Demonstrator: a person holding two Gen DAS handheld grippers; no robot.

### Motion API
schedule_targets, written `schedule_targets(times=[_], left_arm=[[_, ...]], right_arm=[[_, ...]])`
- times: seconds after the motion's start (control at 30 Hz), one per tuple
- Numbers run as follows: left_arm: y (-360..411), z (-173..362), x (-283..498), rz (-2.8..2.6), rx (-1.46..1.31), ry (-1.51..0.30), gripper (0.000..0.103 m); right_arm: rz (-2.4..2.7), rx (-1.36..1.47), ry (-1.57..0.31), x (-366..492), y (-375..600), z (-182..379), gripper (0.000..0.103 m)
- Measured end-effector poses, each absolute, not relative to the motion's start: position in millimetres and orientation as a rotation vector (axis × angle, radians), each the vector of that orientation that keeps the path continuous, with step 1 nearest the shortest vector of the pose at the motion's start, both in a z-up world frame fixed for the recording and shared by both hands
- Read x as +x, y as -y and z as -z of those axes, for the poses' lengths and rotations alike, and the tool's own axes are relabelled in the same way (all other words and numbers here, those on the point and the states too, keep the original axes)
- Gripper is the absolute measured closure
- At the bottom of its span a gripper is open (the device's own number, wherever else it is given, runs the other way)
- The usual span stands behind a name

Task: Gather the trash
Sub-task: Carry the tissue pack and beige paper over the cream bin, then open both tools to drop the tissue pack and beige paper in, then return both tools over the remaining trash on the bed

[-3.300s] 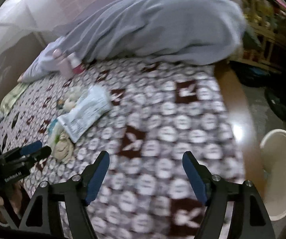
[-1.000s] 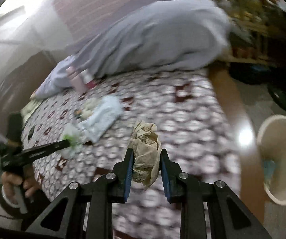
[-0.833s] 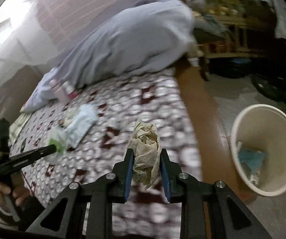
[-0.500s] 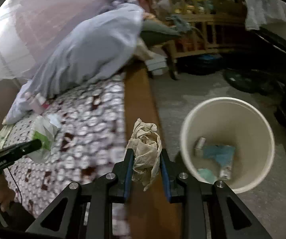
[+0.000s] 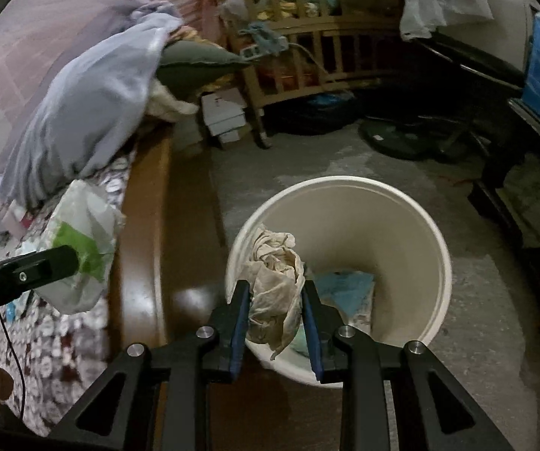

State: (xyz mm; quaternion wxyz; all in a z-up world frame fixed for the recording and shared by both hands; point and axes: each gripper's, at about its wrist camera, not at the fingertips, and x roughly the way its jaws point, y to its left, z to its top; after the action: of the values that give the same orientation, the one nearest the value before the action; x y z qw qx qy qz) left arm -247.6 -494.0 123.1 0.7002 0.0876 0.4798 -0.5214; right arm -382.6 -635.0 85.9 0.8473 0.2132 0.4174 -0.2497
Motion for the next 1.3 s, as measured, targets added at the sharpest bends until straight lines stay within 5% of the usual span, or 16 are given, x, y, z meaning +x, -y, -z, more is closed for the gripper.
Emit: schedule_targets(times=[0.03,0.1,0.17,0.2,1.3], left_arm=[[502,-122,-248,1.178,0.180,-1.072,0.092],[520,-119,-247,1.219,0.154,-1.089,0.085],[526,-116,-245,1.214,0.149,-1.100,0.058],[527,-115,-244,1.203,0.134,-1.099,0.051],[308,-118,-187,0.624,0.250,-0.894,0.051]], right_arm=[[0.542,0.446,-0.877,-383,639,-86,0.078],[0.585,0.434,-0.876,-384,647,-85,0.059],[0.625,0.440,-0.856,-388,654,-86,0.035],[0.631,0.449,-0.846,-391,656,-86,0.035],[0.386,0.329,-0.876,-301,503,-101,0.035]])
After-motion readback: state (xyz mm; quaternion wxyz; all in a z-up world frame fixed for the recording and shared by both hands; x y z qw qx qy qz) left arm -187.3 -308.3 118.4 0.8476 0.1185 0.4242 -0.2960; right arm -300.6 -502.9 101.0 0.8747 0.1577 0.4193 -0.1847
